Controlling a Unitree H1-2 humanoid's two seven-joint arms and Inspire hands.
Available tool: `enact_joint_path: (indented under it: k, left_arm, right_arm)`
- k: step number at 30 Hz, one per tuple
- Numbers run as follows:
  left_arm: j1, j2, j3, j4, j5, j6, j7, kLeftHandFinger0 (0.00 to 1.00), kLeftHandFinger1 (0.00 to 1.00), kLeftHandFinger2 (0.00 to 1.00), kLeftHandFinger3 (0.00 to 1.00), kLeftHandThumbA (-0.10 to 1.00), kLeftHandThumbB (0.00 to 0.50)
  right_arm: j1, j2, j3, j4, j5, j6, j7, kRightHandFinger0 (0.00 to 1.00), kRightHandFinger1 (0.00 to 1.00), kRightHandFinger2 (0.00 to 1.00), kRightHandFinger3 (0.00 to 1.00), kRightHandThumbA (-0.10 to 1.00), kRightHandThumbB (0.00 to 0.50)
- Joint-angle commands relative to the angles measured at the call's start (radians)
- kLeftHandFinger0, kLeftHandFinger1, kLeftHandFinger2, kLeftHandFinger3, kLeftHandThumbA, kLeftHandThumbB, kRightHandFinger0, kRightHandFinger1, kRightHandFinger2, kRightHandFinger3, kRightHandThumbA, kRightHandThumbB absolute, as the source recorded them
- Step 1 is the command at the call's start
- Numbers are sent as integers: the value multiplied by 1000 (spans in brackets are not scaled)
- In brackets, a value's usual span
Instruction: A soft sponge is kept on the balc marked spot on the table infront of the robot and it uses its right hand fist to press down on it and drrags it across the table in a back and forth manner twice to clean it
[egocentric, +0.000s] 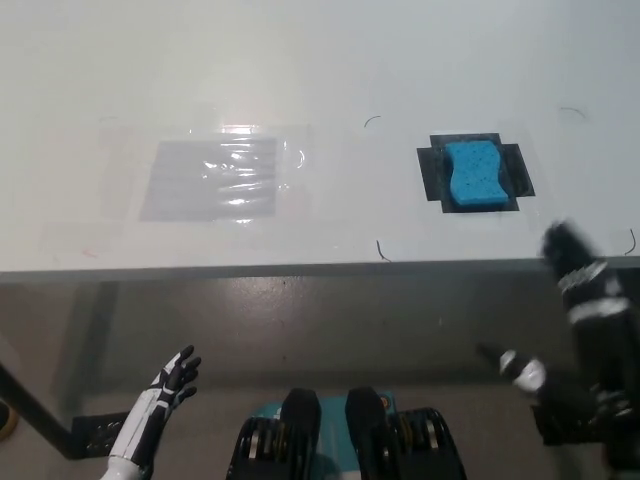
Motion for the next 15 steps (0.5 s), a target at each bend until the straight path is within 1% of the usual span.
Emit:
enact_joint_path:
  k: [1,2,3,5,7,8,9,10,11,12,13,15]
  left_arm:
    - [-13,18,2,-20,0,-64,-22,1000,1000,1000,1000,1000,489]
    - [-11,18,2,-22,0,-61,-23,1000,1000,1000,1000,1000,492]
    - [-10,17,2,-23,-6,-57,-28,1000,1000,1000,1000,1000,493]
    - [-15,17,3,-16,-7,-61,-31,1000,1000,1000,1000,1000,497]
    - [-19,18,4,-11,-9,-63,-33,1000,1000,1000,1000,1000,500]
    - [-19,19,3,-10,-6,-62,-32,1000,1000,1000,1000,1000,500]
    - [-19,18,3,-10,-5,-62,-31,1000,1000,1000,1000,1000,500]
    - [-16,18,2,-12,1,-65,-28,1000,1000,1000,1000,1000,500]
    - [-12,17,2,-16,-1,-64,-29,1000,1000,1000,1000,1000,500]
    - [-13,15,1,-17,-4,-63,-30,1000,1000,1000,1000,1000,500]
    - [-15,15,2,-15,-5,-65,-30,1000,1000,1000,1000,1000,500]
    - [-19,15,3,-12,-7,-68,-30,1000,1000,1000,1000,1000,497]
  right_arm:
    - [-198,-59,-70,-206,134,108,-35,1000,1000,1000,1000,1000,426]
    - [-220,-58,-76,-212,141,128,-40,1000,1000,1000,1000,1000,424]
    - [-286,-48,-91,-212,144,165,-65,1000,1000,1000,1000,1000,431]
    - [-360,-41,-107,-193,127,187,-82,1000,1000,1000,1000,1000,429]
    - [-447,-33,-127,-156,115,223,-101,1000,1000,1000,1000,1000,459]
    - [-493,-27,-138,-120,92,223,-113,927,1000,999,1000,1000,430]
    - [-506,-26,-143,-109,85,222,-116,825,904,901,980,1000,434]
    - [-557,-29,-147,-73,95,237,-114,510,394,487,582,1000,328]
    - [-596,-34,-148,-62,106,312,-118,275,26,45,146,1000,321]
    - [-635,-24,-154,-41,101,361,-138,58,1,2,6,1000,316]
    - [-678,-9,-166,-4,143,393,-150,2,0,0,0,1000,293]
    - [-725,1,-177,55,204,404,-139,0,0,0,0,1000,279]
